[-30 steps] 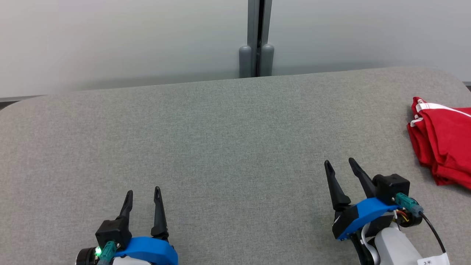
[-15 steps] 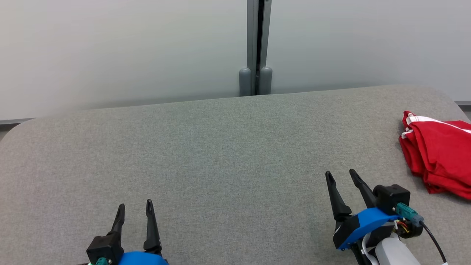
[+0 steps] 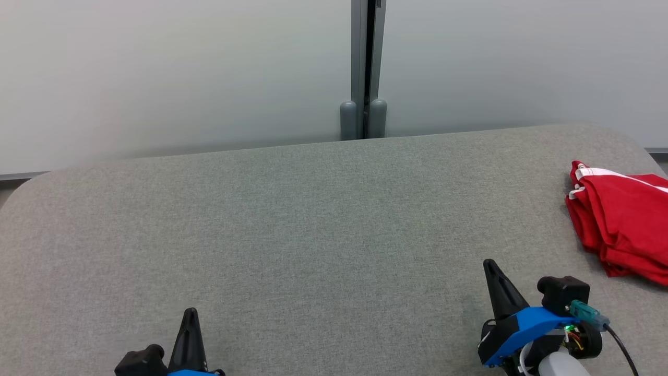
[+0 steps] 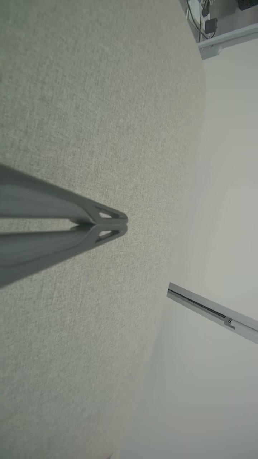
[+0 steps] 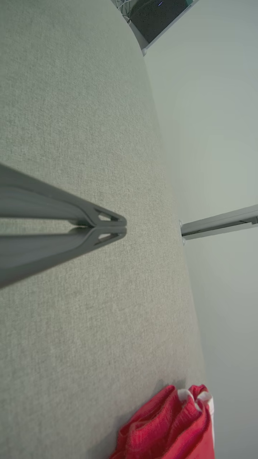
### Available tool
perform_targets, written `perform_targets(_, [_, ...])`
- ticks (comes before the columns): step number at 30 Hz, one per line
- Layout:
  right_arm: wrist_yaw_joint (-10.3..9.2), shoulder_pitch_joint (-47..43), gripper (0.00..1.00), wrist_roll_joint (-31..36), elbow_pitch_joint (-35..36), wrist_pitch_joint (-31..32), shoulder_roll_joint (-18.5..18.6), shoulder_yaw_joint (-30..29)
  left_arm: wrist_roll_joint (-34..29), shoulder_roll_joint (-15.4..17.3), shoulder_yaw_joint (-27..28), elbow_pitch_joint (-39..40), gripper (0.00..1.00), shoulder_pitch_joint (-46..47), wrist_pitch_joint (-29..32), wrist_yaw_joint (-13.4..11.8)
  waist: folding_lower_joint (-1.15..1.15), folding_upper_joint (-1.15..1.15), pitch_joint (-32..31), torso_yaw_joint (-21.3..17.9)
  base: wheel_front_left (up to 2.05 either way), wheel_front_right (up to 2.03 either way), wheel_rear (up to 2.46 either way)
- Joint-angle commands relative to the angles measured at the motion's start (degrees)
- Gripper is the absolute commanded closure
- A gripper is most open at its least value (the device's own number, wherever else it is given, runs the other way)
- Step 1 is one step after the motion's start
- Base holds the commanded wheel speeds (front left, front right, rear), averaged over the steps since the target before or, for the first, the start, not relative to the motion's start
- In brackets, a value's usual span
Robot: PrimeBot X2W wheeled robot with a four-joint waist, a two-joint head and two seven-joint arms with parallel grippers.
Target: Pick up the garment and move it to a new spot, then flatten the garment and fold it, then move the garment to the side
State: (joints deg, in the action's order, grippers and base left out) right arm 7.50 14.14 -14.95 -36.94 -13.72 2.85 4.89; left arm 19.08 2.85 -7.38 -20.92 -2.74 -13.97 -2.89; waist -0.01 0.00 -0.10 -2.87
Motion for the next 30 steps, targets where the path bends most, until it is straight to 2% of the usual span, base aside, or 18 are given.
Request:
perform_targets(1, [0.00,1.0,1.00,-3.1,1.6,0.7,0.0,-0.8,2.8,0.0,0.9,1.0,1.00,1.2,0.7,0.5,0.01,0.00,0.0,0.1,0.00,0.00,0.00])
perform_targets(30, [0.00,-2.6,1.00,-30.7,10.1,7.7,0.0,-4.4,28.9,0.0,5.7,3.4,1.00,4.3,8.0,4.2,0.01,0.00,0.1,0.8,0.00,0.00,0.00])
